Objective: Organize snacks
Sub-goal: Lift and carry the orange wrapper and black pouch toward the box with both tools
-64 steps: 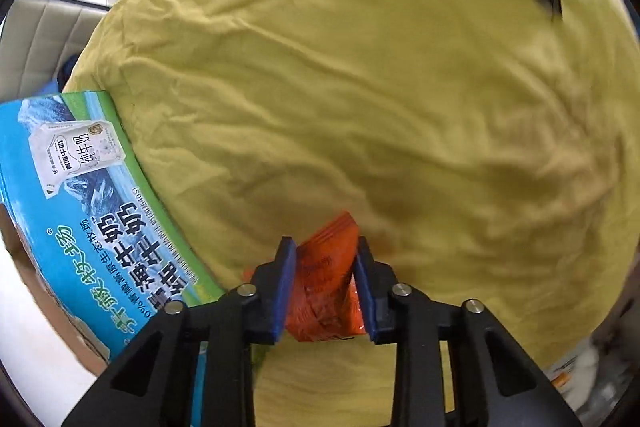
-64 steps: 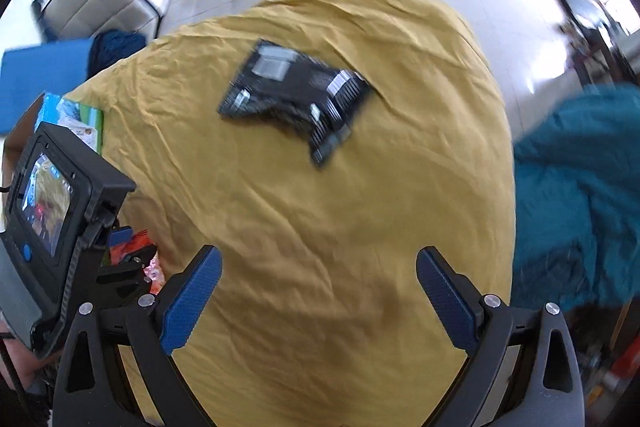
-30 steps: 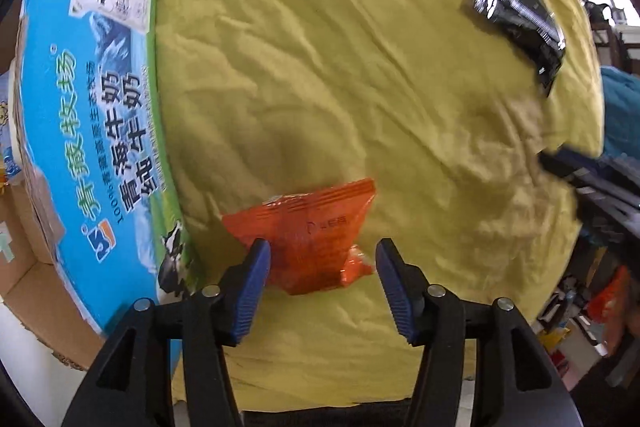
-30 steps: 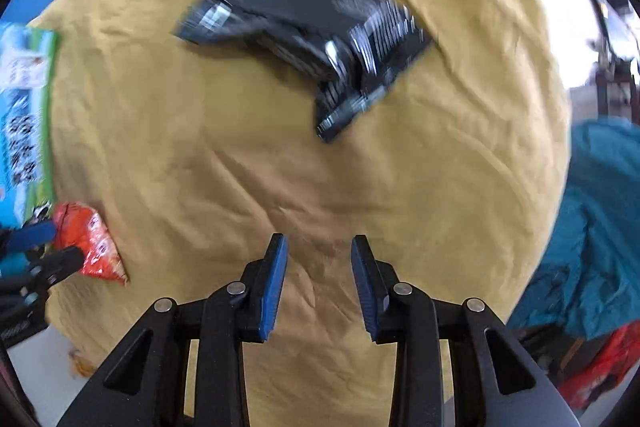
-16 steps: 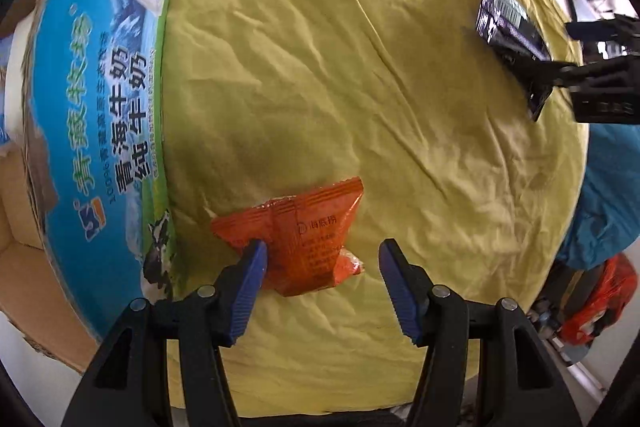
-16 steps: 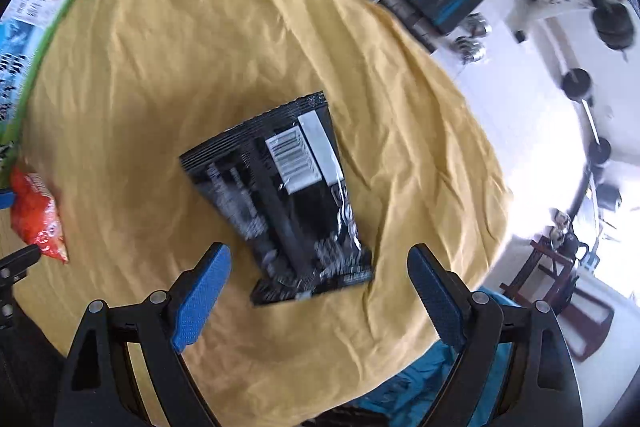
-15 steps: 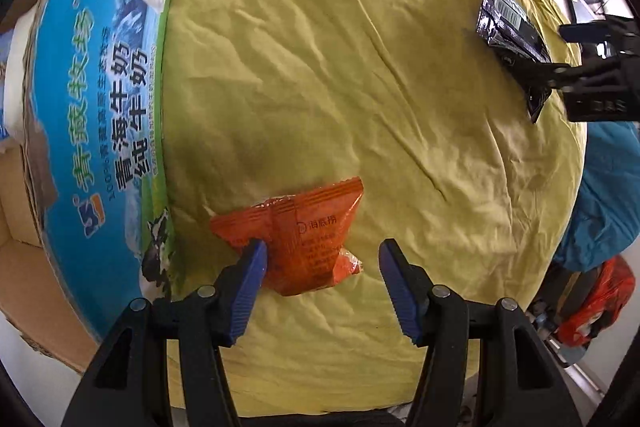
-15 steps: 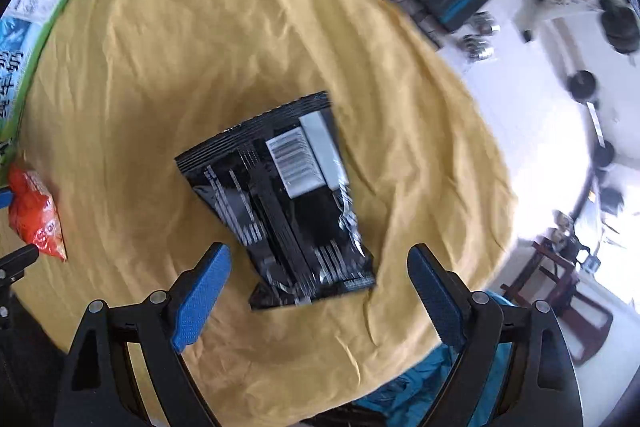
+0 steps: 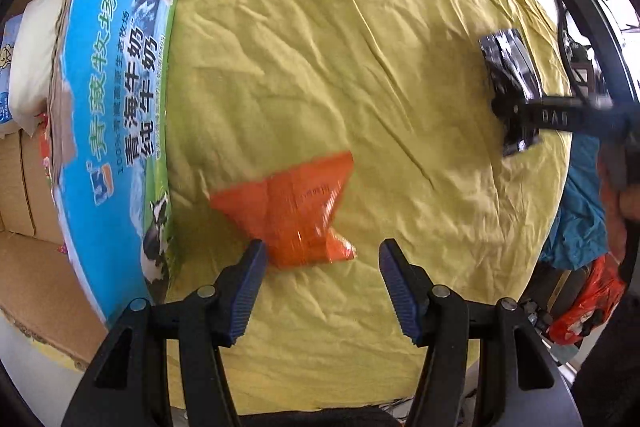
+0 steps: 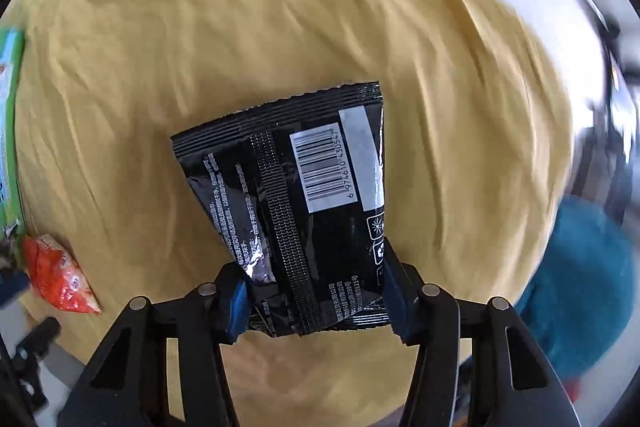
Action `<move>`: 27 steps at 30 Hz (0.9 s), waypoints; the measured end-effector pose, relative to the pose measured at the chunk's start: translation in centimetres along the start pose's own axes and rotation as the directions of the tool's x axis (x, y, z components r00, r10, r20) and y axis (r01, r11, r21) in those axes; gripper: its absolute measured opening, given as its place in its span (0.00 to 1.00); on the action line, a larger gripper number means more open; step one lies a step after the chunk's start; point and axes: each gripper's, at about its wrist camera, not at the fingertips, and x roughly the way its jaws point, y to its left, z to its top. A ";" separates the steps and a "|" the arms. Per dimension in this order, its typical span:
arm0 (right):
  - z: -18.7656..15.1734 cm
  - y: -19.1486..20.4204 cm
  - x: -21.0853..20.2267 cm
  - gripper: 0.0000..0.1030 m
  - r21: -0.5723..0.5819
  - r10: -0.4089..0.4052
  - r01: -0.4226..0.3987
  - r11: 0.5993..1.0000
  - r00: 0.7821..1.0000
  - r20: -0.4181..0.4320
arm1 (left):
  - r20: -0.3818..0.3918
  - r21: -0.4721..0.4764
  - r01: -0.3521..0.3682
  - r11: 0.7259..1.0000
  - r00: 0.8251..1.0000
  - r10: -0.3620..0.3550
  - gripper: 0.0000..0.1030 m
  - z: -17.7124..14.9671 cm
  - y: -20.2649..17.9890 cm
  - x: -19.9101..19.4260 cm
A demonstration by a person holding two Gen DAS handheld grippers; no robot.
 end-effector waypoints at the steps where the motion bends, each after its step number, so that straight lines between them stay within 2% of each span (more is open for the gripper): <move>1: -0.9 0.0 -0.2 0.55 0.014 -0.003 0.003 1.000 1.000 0.017 | -0.004 0.004 -0.002 1.000 1.000 0.002 0.54 -0.1 0.0 0.0; 6: -5.3 -0.1 -0.1 0.55 0.072 0.080 -0.084 0.994 0.996 0.047 | -0.014 0.021 -0.029 0.999 0.999 0.029 0.55 -1.0 -0.6 0.2; 12: -8.8 0.6 0.2 0.55 0.096 0.065 -0.072 0.993 0.995 0.076 | -0.060 -0.010 -0.088 0.996 0.994 0.087 0.55 0.0 0.1 2.9; 16: -9.7 0.4 -0.2 0.55 0.128 0.081 -0.093 0.987 0.992 0.097 | -0.020 0.007 -0.141 0.990 0.990 0.141 0.54 0.5 -0.3 3.5; 17: -10.0 0.2 -0.3 0.55 0.135 0.083 -0.097 0.986 0.991 0.102 | -0.011 0.011 -0.140 0.990 0.990 0.140 0.52 0.5 -0.4 3.6; 18: -11.7 0.4 -0.1 0.55 0.139 0.086 -0.100 0.985 0.991 0.106 | -0.013 0.009 -0.136 0.991 0.991 0.136 0.48 0.6 -0.4 3.8; 22: -14.2 1.1 1.2 0.55 0.160 0.092 -0.110 0.981 0.989 0.116 | -0.002 -0.030 -0.101 0.994 0.995 0.101 0.43 0.8 0.4 4.2; 25: -15.3 2.1 1.7 0.55 0.176 0.092 -0.113 0.978 0.988 0.122 | 0.016 -0.022 -0.084 0.996 0.996 0.085 0.39 0.4 0.3 4.0; 27: -16.0 3.2 2.9 0.55 0.196 0.112 -0.135 0.971 0.986 0.121 | 0.019 -0.028 -0.049 0.998 0.999 0.049 0.37 0.0 0.1 3.9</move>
